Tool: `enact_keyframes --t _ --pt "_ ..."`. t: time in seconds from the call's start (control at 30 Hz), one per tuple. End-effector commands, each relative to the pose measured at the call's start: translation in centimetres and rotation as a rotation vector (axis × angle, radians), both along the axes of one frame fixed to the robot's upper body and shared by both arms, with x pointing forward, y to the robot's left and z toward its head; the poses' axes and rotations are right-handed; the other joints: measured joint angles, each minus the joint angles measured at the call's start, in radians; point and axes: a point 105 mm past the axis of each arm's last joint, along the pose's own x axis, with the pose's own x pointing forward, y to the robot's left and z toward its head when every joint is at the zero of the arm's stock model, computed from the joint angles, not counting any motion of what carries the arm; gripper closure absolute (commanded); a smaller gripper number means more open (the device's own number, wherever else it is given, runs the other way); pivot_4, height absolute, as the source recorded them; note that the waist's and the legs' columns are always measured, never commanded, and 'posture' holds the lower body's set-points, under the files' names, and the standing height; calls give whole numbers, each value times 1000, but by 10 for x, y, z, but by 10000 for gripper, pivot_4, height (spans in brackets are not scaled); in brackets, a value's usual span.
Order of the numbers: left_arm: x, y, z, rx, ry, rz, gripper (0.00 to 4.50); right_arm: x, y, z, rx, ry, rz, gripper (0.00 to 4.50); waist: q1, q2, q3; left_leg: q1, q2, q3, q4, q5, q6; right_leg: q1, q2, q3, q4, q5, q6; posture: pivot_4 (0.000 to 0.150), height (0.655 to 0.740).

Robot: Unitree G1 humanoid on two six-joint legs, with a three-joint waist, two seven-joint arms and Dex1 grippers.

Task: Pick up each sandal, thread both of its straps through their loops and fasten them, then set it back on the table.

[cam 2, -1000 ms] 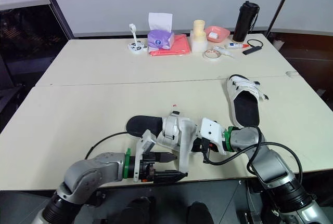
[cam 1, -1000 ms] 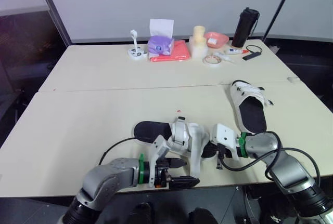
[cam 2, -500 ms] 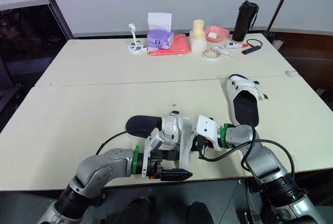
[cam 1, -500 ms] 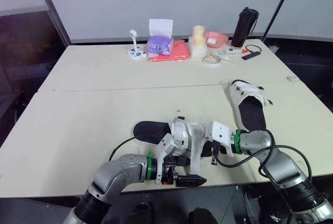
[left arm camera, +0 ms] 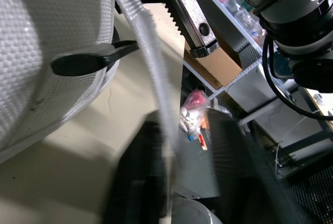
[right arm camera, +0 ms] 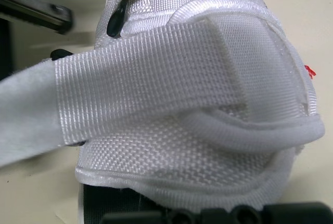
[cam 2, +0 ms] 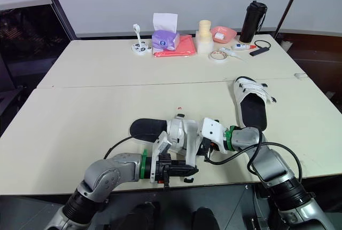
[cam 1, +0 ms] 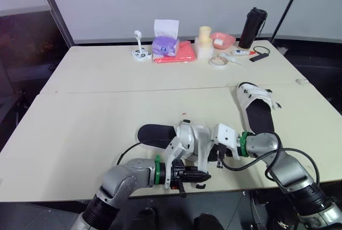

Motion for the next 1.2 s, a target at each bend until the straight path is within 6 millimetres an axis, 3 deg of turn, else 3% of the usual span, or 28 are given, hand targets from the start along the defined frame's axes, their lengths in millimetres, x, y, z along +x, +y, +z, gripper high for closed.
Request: enact_keyframes --t 0.03,0.23,0.33,0.5,0.7,0.8,0.97,1.1,1.2 --pt "6 9 25 -82 -18 -3 44521 -3 -4 -3 -18 12 -13 45000 0 0 0 0 0 0 0 0 0 0 0 0 0 0 0 1500 7400" --pt "19 34 64 -189 46 -73 44521 -8 -5 -8 -15 25 -22 45000 1 0 0 -2 0 -1 0 0 0 -2 0 -1 0 0 0 1500 7400" --pt "24 42 75 -192 54 -116 44521 -10 -6 -11 -19 29 -25 45000 1 0 0 -2 0 -1 0 0 0 -2 0 -1 0 0 1 1500 7400" --pt "28 75 81 -136 72 -230 44521 -15 -4 -14 -17 33 -32 45000 -4 0 0 -5 -1 -1 -1 0 0 -4 1 -2 1 2 4 1500 7400" --pt "34 95 90 -107 49 -339 44521 -15 -4 -15 -14 31 -41 45000 -6 0 1 -6 0 -2 -2 0 0 -6 1 -2 0 0 2 1500 7400" --pt "55 85 96 -114 -5 -316 44521 -15 -5 -15 -16 29 -46 45000 -4 0 1 -7 0 -2 -2 0 0 -6 1 -2 0 1 2 1500 7400" --pt "75 45 97 -140 -88 -302 44521 -14 -5 -14 -14 26 -51 45000 0 0 1 -8 -1 -3 0 0 0 -5 1 -3 -1 2 4 1500 7400" --pt "74 15 89 -154 -117 -308 44521 -14 -5 -14 -15 24 -55 45000 -2 0 1 -9 -1 -2 0 0 0 -6 1 -3 -2 2 5 1500 7400" --pt "68 4 82 -151 -120 -325 44521 -14 -6 -13 -13 22 -64 45000 -2 0 1 -9 -1 -2 0 0 0 -6 1 -4 -1 2 5 1500 7400"
